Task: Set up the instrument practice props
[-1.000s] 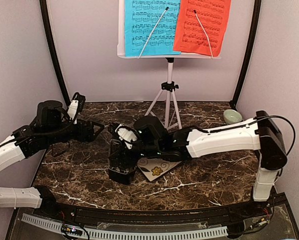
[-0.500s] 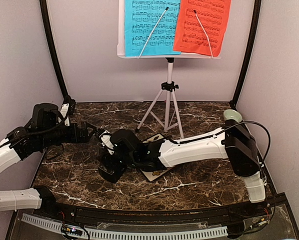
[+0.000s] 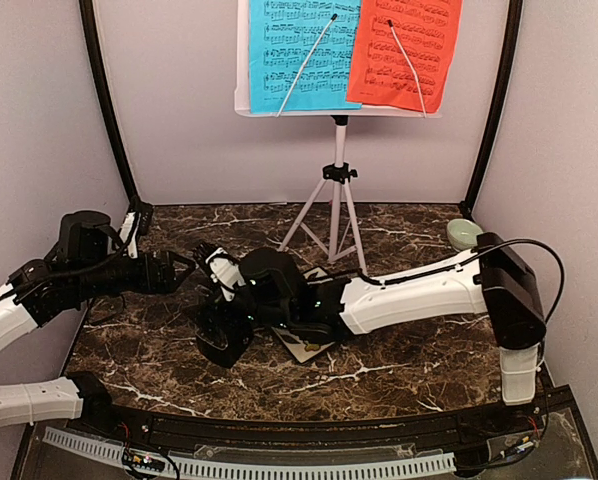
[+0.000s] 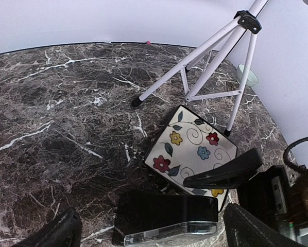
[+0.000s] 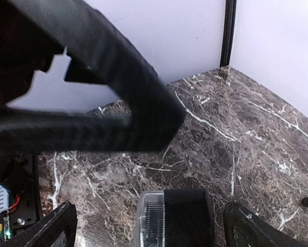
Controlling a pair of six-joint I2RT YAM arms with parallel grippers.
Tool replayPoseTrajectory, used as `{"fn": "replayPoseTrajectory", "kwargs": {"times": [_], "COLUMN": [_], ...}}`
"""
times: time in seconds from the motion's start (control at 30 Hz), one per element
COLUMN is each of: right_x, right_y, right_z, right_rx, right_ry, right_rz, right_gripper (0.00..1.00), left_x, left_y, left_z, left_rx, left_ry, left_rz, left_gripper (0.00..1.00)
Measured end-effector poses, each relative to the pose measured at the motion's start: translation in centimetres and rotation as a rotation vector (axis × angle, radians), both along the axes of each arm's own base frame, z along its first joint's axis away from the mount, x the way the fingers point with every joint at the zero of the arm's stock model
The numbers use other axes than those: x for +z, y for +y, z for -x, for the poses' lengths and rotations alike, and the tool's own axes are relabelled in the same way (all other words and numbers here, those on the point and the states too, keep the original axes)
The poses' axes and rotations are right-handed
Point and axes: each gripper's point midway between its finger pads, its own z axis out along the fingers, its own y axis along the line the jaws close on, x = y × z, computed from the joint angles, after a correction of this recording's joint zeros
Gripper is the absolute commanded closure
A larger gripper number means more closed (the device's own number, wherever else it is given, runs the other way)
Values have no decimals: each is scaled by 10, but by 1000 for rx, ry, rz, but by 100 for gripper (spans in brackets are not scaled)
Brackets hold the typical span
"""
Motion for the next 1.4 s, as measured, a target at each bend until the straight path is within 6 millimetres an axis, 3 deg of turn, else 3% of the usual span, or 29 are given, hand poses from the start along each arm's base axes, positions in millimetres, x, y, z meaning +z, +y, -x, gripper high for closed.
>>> {"fn": "replayPoseTrajectory", "kwargs": {"times": [0.17,0.3,0.4,0.5,0.73,0.87,1.17,1.4], "right_x": [44,59,47,21,-27,-33,-31,-62], "right_y": [-27,-57,-82,-108,-151,-159,-156,-150], "right_z": [13,16,13,1,-26,-31,-29,-28], "right_rx": [31,21,-8,-59,-189,-235,-210,-193], "right_ry": [-11,-8,12,58,162,179,177,201], "right_rz": [-97,-137,-130,-103,-93,-110,-159,-106], "right_gripper": [0,0,0,0,0,0,0,12], "left_x": [-4,-11,-22,-42,-75,-89,-112,-106], "left_y": [-13,-33,-50,-60,-53,-57,-56,-57], "left_z": [10,28,40,44,28,21,14,4], "left_rx": [-89,-187,-248,-265,-159,-135,-86,-52], "left_ry": [18,29,52,100,160,176,161,114], "left_rz": [10,-7,-37,-87,-184,-199,-168,-158], "left_gripper": [1,1,1,1,1,9,23,55]}}
